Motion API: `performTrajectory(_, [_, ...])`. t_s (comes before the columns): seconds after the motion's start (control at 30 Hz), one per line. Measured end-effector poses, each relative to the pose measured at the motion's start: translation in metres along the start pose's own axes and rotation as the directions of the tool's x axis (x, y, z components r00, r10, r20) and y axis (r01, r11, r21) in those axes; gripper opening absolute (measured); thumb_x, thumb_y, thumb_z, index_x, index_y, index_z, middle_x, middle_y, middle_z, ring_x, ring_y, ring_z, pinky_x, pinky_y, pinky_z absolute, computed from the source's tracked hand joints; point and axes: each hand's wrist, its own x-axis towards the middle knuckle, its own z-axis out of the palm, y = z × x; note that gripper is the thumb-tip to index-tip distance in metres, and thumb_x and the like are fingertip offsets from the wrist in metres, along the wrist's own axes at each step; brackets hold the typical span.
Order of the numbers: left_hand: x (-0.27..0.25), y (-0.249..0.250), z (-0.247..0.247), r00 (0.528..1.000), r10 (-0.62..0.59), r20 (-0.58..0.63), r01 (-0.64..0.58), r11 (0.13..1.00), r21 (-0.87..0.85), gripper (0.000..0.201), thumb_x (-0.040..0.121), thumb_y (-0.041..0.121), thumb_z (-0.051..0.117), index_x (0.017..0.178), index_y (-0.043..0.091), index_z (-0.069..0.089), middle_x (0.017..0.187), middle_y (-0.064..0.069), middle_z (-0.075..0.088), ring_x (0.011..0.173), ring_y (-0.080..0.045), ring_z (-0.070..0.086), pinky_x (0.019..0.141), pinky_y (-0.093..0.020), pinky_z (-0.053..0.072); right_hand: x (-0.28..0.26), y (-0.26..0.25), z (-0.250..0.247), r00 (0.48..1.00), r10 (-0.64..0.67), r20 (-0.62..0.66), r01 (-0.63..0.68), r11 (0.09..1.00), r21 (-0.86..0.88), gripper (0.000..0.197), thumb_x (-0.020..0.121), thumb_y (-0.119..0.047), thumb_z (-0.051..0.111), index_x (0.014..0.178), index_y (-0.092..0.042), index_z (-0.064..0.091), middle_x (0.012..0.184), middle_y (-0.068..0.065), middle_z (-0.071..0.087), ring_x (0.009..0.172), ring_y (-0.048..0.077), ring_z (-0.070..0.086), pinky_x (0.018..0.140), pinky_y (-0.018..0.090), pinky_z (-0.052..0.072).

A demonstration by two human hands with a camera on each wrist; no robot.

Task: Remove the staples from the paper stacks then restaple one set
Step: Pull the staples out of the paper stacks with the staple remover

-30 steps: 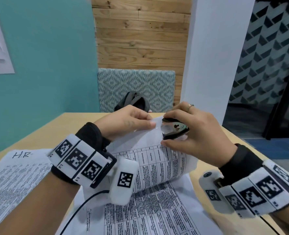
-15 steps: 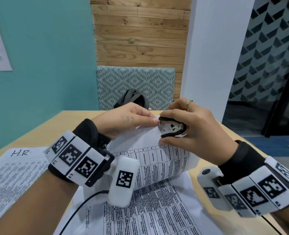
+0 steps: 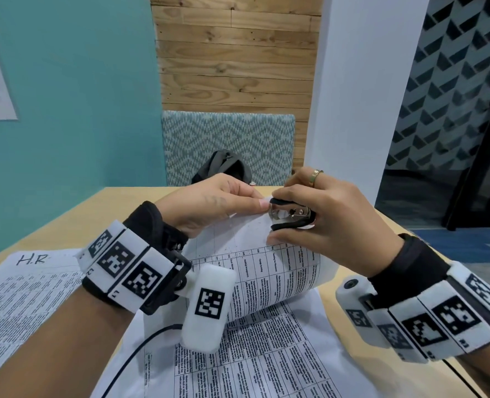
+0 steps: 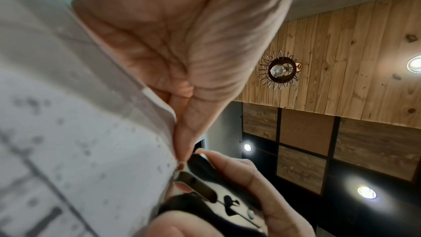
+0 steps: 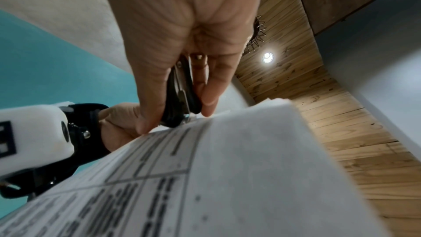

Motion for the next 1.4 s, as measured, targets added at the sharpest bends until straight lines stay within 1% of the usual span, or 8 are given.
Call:
performTrajectory(0.33, [-0.0011, 0.0008, 0.0015, 0.999, 0.017, 0.031, -0.017, 1.000, -0.021, 0.027, 0.072, 0.025, 0.063, 0.085, 0.002, 0.068, 0.085, -0.005, 0.067, 0.078, -0.002, 0.060, 0.073, -0.009, 0.045, 0.0009, -0.0003, -0.0028, 0.999, -0.049, -0.013, 0.048, 0.997, -0.058, 0.042, 0.066, -0.040, 0.074, 0.086, -0.003, 0.068, 0.077, 0.009, 0.058, 0.055, 0.027, 0.057, 0.049, 0.038, 0.051])
performTrajectory(0.47, [-0.0025, 0.0006, 0.0010, 0.999, 0.016, 0.043, -0.016, 1.000, 0.006, 0.027, 0.079, 0.024, 0.064, 0.090, 0.000, 0.067, 0.098, -0.019, 0.065, 0.091, -0.015, 0.057, 0.093, -0.024, 0.042, 0.0007, -0.0012, -0.0026, 0.997, -0.075, -0.037, 0.072, 0.995, -0.069, 0.042, 0.073, -0.044, 0.065, 0.080, -0.003, 0.066, 0.072, 0.007, 0.055, 0.051, 0.024, 0.053, 0.046, 0.031, 0.047])
performTrajectory(0.6, [-0.0041, 0.0028, 0.0014, 0.998, 0.009, 0.064, -0.009, 1.000, -0.003, 0.022, 0.077, 0.026, 0.061, 0.085, 0.006, 0.065, 0.084, -0.008, 0.060, 0.077, -0.011, 0.054, 0.076, -0.019, 0.041, 0.0005, -0.0005, -0.0018, 0.997, -0.061, -0.048, 0.059, 0.997, -0.042, 0.043, 0.072, -0.046, 0.064, 0.081, -0.004, 0.066, 0.073, 0.006, 0.055, 0.053, 0.022, 0.052, 0.047, 0.032, 0.047])
performTrajectory(0.7, [-0.0047, 0.0019, -0.0004, 0.993, 0.001, 0.115, 0.003, 1.000, -0.027, 0.014, 0.078, 0.020, 0.069, 0.083, 0.008, 0.066, 0.080, -0.006, 0.062, 0.074, -0.011, 0.058, 0.072, -0.019, 0.046, 0.0002, -0.0008, -0.0037, 0.998, -0.024, -0.058, 0.024, 1.000, 0.005, 0.045, 0.071, -0.049, 0.064, 0.084, -0.006, 0.068, 0.076, 0.004, 0.057, 0.057, 0.021, 0.055, 0.050, 0.035, 0.049])
performTrajectory(0.83, [-0.0039, 0.0002, -0.0002, 0.995, 0.040, 0.088, -0.033, 0.996, -0.086, 0.008, 0.075, 0.015, 0.071, 0.080, 0.009, 0.069, 0.077, -0.003, 0.068, 0.074, -0.012, 0.063, 0.069, -0.017, 0.050, 0.0009, -0.0003, -0.0059, 0.997, 0.031, -0.075, -0.025, 0.996, 0.087, 0.045, 0.069, -0.050, 0.067, 0.086, -0.009, 0.069, 0.076, 0.001, 0.057, 0.063, 0.018, 0.056, 0.056, 0.037, 0.048])
performTrajectory(0.9, [-0.0046, 0.0010, 0.0003, 0.995, 0.061, 0.080, -0.053, 0.994, -0.097, 0.007, 0.075, 0.015, 0.071, 0.079, 0.010, 0.070, 0.078, -0.005, 0.068, 0.075, -0.013, 0.063, 0.072, -0.017, 0.051, 0.0015, 0.0007, -0.0058, 0.994, 0.059, -0.095, -0.044, 0.987, 0.157, 0.043, 0.067, -0.049, 0.069, 0.085, -0.010, 0.069, 0.074, 0.001, 0.057, 0.064, 0.014, 0.054, 0.059, 0.031, 0.046])
performTrajectory(1.03, [-0.0077, 0.0058, 0.0014, 0.994, 0.092, 0.066, -0.083, 0.988, -0.127, 0.014, 0.071, 0.013, 0.065, 0.080, 0.003, 0.065, 0.067, 0.001, 0.067, 0.062, -0.007, 0.062, 0.059, -0.013, 0.048, 0.0019, 0.0041, -0.0058, 0.986, 0.101, -0.133, -0.054, 0.945, 0.321, 0.041, 0.063, -0.043, 0.076, 0.083, -0.008, 0.070, 0.074, 0.001, 0.060, 0.068, 0.005, 0.054, 0.064, 0.013, 0.041])
performTrajectory(1.4, [-0.0082, 0.0089, 0.0078, 0.990, 0.140, 0.031, -0.138, 0.989, -0.045, 0.010, 0.075, 0.020, 0.064, 0.066, 0.018, 0.064, 0.064, -0.001, 0.058, 0.056, -0.010, 0.052, 0.050, -0.012, 0.040, 0.0038, 0.0076, -0.0084, 0.969, 0.209, -0.134, -0.117, 0.859, 0.498, 0.036, 0.057, -0.043, 0.076, 0.082, -0.017, 0.069, 0.077, 0.000, 0.066, 0.072, 0.007, 0.060, 0.069, 0.017, 0.045])
